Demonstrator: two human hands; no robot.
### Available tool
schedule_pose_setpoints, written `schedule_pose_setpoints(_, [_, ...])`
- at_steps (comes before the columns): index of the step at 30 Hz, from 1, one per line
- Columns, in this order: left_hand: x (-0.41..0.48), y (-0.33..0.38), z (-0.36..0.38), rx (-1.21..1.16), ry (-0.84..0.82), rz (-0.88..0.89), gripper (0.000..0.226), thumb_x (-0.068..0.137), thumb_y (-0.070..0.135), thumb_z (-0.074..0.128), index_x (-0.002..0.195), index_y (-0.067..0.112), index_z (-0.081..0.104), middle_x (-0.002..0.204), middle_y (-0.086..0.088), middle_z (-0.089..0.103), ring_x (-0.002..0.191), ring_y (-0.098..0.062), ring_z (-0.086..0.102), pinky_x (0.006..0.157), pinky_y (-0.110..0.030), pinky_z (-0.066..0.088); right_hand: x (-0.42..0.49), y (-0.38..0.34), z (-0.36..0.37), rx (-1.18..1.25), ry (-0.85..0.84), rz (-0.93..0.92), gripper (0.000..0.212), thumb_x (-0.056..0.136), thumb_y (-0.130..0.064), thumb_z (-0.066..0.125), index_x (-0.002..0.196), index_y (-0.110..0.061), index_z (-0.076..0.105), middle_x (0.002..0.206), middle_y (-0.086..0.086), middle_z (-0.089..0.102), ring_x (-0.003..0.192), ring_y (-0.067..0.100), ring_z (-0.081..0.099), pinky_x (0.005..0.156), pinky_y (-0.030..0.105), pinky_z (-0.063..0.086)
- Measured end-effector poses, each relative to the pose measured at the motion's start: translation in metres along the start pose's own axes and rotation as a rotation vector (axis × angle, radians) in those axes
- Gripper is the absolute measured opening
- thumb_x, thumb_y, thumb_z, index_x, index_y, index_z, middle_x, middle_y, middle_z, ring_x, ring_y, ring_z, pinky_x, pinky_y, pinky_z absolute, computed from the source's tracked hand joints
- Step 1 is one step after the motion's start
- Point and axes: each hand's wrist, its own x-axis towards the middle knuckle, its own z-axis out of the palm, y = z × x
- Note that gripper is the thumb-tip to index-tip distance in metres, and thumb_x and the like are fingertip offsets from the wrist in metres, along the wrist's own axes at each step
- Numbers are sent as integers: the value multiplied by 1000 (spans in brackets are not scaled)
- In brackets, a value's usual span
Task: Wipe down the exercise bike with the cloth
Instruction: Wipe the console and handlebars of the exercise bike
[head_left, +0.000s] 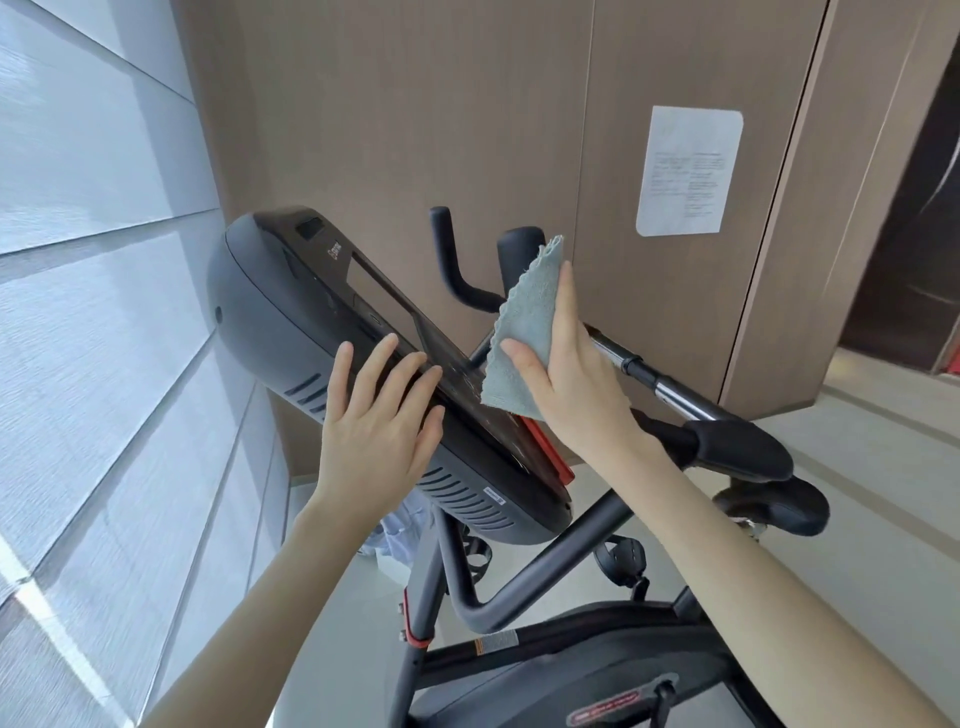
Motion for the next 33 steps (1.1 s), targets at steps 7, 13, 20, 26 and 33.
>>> schedule_pose_setpoints(7, [0,0,4,-2,34,2,33,96,27,45,116,11,65,119,-8,62,130,-31,39,116,-53,12,-49,39,-5,-625,45,-253,68,94,-48,37,136,5,38,79,9,59,65,21,57,60,31,47])
schedule_pose_setpoints(13, [-1,-2,3,2,29,21,33,96,28,44,116,11,64,119,-8,63,129,-32,41,115,-54,15,-76,86,-27,-588,-16,-271,62,96,-50,30,132,-1,46,97,14,61,83,29,60,70,36,50])
schedule_pose_setpoints(20, [0,-4,3,1,26,23,34,96,29,43,117,11,64,119,-8,63,130,-31,40,116,-53,12,-61,58,-17,-539,-44,-176,63,92,-48,36,124,3,53,96,17,65,82,34,63,68,40,52])
schedule_pose_setpoints(26, [0,-1,8,5,47,13,32,96,28,44,115,12,64,118,-8,61,130,-32,38,116,-52,11,-41,24,-8,-363,-3,-60,57,93,-44,42,121,5,54,98,18,64,75,37,61,64,40,50])
schedule_pose_setpoints(33, [-2,-2,11,19,65,23,32,97,28,44,117,13,63,119,-9,62,130,-31,38,116,-52,11,-58,60,-30,-435,-92,-155,65,95,-55,28,120,-2,58,80,10,62,68,29,59,61,37,52])
